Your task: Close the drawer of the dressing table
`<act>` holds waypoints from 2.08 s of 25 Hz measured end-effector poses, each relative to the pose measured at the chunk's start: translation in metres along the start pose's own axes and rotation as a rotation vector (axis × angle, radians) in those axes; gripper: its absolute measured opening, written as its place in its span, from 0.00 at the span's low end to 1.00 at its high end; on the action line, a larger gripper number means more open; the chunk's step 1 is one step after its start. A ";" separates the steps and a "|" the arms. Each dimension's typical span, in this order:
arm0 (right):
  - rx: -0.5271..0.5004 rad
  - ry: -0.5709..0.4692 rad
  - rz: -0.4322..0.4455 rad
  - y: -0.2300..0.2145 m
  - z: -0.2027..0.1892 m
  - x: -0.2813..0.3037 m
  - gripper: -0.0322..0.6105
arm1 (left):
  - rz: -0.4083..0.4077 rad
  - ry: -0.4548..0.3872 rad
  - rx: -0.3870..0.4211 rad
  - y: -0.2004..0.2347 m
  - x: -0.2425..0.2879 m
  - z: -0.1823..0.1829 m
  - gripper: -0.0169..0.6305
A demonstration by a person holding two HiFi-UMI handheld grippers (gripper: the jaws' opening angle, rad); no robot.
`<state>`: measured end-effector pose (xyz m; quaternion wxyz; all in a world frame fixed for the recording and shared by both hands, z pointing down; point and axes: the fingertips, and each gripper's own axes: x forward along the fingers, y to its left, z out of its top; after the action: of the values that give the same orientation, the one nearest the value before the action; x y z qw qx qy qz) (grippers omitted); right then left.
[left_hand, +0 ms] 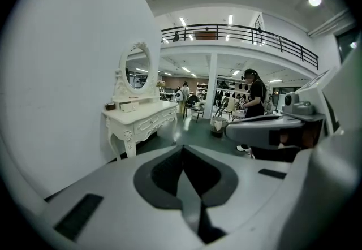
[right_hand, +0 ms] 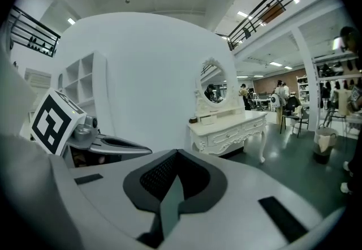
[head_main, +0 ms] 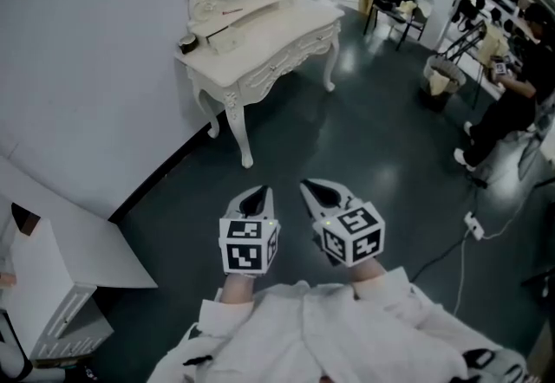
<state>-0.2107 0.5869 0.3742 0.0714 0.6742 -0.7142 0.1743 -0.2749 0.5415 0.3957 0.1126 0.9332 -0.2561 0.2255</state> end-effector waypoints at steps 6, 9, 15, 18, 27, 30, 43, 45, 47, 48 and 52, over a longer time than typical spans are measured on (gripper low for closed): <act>0.098 -0.094 0.001 -0.015 0.005 -0.008 0.06 | 0.001 -0.055 -0.009 -0.003 0.002 0.004 0.04; 0.112 -0.063 -0.006 -0.023 -0.005 -0.010 0.06 | 0.029 -0.080 -0.038 -0.003 0.004 0.003 0.04; 0.063 -0.008 -0.013 -0.033 -0.020 -0.016 0.06 | 0.023 -0.059 -0.057 -0.020 0.011 -0.004 0.04; 0.064 0.007 -0.036 -0.040 -0.026 -0.018 0.07 | 0.028 -0.036 -0.061 -0.024 0.015 -0.010 0.04; 0.091 0.045 -0.035 -0.052 -0.039 -0.007 0.20 | 0.035 0.023 -0.071 -0.019 0.033 -0.023 0.17; 0.101 0.056 -0.043 -0.064 -0.040 0.003 0.20 | 0.029 0.041 -0.072 -0.011 0.048 -0.022 0.19; 0.100 0.053 -0.064 -0.137 0.017 0.111 0.20 | -0.009 0.017 -0.049 0.053 0.153 0.061 0.22; 0.100 0.046 -0.071 -0.149 0.032 0.127 0.20 | -0.016 0.002 -0.044 0.065 0.168 0.079 0.22; 0.112 0.043 -0.073 -0.159 0.043 0.144 0.20 | -0.033 -0.004 -0.043 0.075 0.184 0.092 0.22; 0.118 0.042 -0.074 -0.165 0.048 0.152 0.20 | -0.043 -0.006 -0.041 0.079 0.192 0.097 0.22; 0.122 0.028 -0.094 -0.190 0.067 0.187 0.20 | -0.063 -0.021 -0.025 0.100 0.225 0.122 0.22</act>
<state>-0.0292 0.3829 0.4044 0.0482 0.7074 -0.6689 0.2231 -0.1104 0.3215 0.4064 0.1284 0.9417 -0.2305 0.2089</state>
